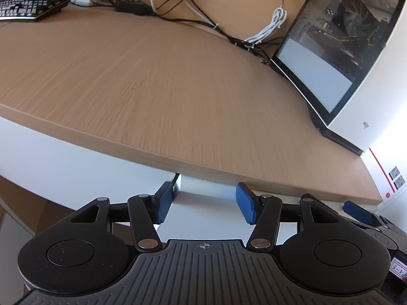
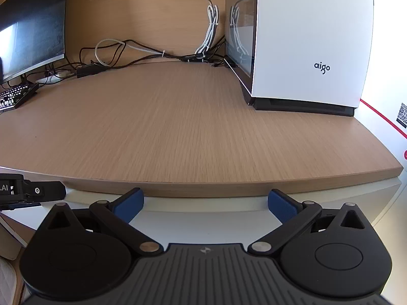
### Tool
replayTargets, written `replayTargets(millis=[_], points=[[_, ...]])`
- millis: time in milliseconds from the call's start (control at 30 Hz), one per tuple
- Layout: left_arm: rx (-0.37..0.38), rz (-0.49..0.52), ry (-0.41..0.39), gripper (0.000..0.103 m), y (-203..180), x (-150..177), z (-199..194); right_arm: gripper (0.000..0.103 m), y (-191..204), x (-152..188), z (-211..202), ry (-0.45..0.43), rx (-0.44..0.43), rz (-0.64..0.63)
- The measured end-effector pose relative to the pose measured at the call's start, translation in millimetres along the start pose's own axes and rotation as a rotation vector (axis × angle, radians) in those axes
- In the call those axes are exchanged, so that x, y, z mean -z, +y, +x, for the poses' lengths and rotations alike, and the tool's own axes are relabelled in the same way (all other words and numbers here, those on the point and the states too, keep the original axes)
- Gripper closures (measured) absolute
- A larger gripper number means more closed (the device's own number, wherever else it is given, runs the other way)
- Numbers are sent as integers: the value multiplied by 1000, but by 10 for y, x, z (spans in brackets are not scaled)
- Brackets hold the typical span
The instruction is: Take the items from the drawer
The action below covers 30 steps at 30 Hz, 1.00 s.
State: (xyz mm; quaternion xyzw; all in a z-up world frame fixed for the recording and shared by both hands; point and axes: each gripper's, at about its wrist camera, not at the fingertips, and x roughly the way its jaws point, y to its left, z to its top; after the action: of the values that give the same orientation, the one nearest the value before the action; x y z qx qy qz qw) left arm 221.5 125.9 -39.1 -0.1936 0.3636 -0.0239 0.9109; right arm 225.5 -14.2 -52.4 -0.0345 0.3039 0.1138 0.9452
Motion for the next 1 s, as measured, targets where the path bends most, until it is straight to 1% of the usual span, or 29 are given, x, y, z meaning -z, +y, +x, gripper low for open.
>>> replayTargets(millis=[133, 167, 200, 233, 267, 300, 400, 500, 567, 667, 700, 900, 1000], points=[[1, 26, 9, 43, -24, 1, -9, 0, 33, 35, -37, 3, -15, -11], [1, 30, 10, 43, -27, 1, -12, 0, 43, 61, -6, 61, -27, -13], [3, 32, 11, 43, -23, -1, -13, 1, 34, 126, 105, 166, -65, 1], [8, 36, 13, 43, -15, -4, -13, 4, 11, 230, 143, 200, -60, 32], [15, 43, 15, 43, -4, -8, -14, 4, 6, 314, 93, 170, -33, 33], [22, 45, 16, 43, 11, -12, -13, 4, 17, 358, 8, 130, -30, 8], [26, 35, 12, 44, 23, -9, -13, 1, 55, 343, -231, -4, -11, -47], [23, 38, 4, 43, 9, 9, -14, 0, 49, 202, -272, -79, -7, -54], [22, 51, 7, 43, -5, 6, -10, 0, 29, 127, -234, -106, 24, -35], [17, 89, 14, 42, -36, 12, -8, 0, -25, 58, -109, -75, 29, -4], [15, 95, 14, 42, -41, 16, -8, 0, -50, 57, -103, -70, 9, 8], [9, 101, 18, 42, -58, 19, -7, 0, -25, 25, -61, -11, 9, 2], [9, 104, 18, 42, -59, 16, -9, 0, 4, 55, -60, 1, -14, -19]])
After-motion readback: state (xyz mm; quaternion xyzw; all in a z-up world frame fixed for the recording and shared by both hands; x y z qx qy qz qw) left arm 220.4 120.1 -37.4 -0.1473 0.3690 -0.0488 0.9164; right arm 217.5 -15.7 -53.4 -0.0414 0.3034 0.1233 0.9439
